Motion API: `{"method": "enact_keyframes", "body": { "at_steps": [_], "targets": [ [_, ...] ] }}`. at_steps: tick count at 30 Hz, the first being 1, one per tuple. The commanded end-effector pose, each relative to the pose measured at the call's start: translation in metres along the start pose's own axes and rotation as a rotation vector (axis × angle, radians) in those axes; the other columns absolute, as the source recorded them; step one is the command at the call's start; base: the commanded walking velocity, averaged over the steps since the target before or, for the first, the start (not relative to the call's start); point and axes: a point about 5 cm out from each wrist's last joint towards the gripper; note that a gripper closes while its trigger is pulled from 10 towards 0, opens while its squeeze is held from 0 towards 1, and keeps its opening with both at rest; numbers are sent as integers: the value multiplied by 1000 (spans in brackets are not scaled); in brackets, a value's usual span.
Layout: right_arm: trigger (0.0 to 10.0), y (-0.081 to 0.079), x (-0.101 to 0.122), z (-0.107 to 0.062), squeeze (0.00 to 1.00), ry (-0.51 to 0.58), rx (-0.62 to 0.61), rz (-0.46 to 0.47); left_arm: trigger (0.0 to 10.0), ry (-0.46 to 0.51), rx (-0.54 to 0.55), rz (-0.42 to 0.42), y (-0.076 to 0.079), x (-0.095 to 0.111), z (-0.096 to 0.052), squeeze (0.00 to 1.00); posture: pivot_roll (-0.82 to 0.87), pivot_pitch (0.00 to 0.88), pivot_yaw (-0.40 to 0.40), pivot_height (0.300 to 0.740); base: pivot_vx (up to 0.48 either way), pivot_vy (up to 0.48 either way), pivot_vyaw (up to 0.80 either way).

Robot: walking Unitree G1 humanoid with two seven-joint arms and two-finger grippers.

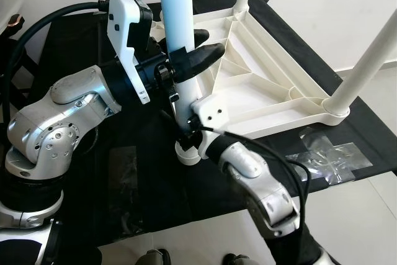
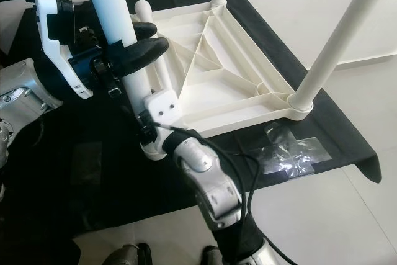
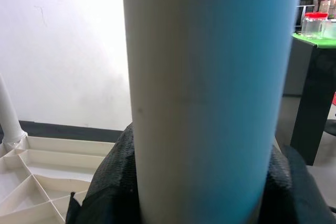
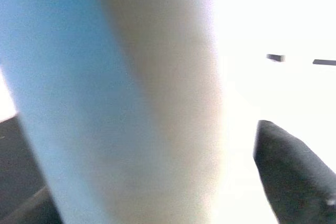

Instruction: Building children table

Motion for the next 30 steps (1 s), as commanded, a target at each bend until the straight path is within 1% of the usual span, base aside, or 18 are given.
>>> {"method": "enact_keyframes", "body": {
  "at_steps": [1, 2, 3, 4, 6, 7, 8, 9, 10, 11, 13, 15, 18, 23, 24, 26, 27, 30],
  "targets": [
    [10000, 6, 20, 5, 1000, 105, 133, 14, 0, -64, -110, -30, 13, -11, 6, 0, 89, 188, 41, 740, 0, 0, 0],
    [10000, 6, 20, 5, 1000, 105, 133, 14, 0, -64, -110, -30, 13, -11, 6, 0, 89, 188, 41, 740, 0, 0, 0],
    [10000, 17, 25, 5, 1000, 110, 206, -25, 0, -64, -113, -32, 13, -11, 6, 0, 89, 189, 43, 740, 0, 0, 0],
    [10000, 24, 27, 5, 1000, 107, 248, -54, 0, -64, -115, -33, 13, -11, 6, 0, 89, 189, 43, 740, 0, 0, 0],
    [10000, 28, 28, 5, 1000, 103, 265, -72, 0, -64, -116, -34, 13, -11, 6, 0, 89, 189, 43, 740, 0, 0, 0],
    [10000, 43, 32, 5, 757, 87, 402, -138, 0, -61, -119, -36, 13, -11, 7, 0, 92, 194, 44, 740, 0, 0, 0],
    [10000, 49, 33, 4, 282, 78, 464, -162, 0, -60, -121, -37, 13, -11, 8, 0, 92, 194, 44, 740, 0, 0, 0],
    [10000, 49, 33, 4, 282, 78, 464, -162, 0, -60, -121, -37, 13, -11, 8, 0, 92, 194, 44, 740, 0, 0, 0],
    [10000, 53, 34, 3, 282, 74, 504, -176, 0, -59, -122, -38, 13, -11, 8, 0, 92, 194, 44, 740, 0, 0, 0],
    [10000, 55, 36, 4, 0, 71, 565, -171, 0, -58, -123, -38, 14, -10, 8, 0, 95, 199, 47, 740, 0, 0, 0],
    [10000, 58, 38, 6, 0, 68, 646, -157, 0, -56, -124, -39, 13, -10, 8, 0, 95, 199, 47, 740, 0, 0, 0],
    [10000, 58, 38, 6, 0, 68, 646, -157, 0, -56, -124, -39, 13, -10, 8, 0, 95, 199, 47, 740, 0, 0, 0],
    [10000, 61, 43, 14, 0, 98, 759, -72, 0, -50, -123, -39, 14, -7, 7, 0, 108, 213, 47, 740, 0, 0, 0],
    [10000, 62, 42, 23, 0, 106, 814, -27, 0, -46, -120, -41, 15, -5, 6, 0, 114, 220, 47, 740, 0, 0, 0],
    [2431, 62, 40, 25, 0, 102, 845, -25, 0, -45, -120, -42, 15, -4, 6, 0, 123, 226, 48, 740, 0, 0, 0],
    [2431, 62, 39, 26, 0, 99, 867, -26, 0, -45, -121, -42, 15, -3, 6, 0, 123, 226, 48, 740, 0, 0, 0],
    [0, 61, 38, 28, 0, 87, 917, -35, 0, -44, -122, -42, 15, -1, 6, 0, 127, 232, 48, 740, 0, 0, 0],
    [0, 60, 38, 30, 0, 81, 952, -46, 0, -43, -123, -42, 15, 0, 6, 0, 127, 233, 47, 740, 0, 0, 0]
  ]
}}
Point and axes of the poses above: a point about 5 cm out from each wrist's last joint towards the gripper, its own z axis pointing out of the wrist towards the gripper, its own x axis along the axis of the wrist's last joint, y = z × x, and after that the axes turned 5 degrees about -z, right-handed
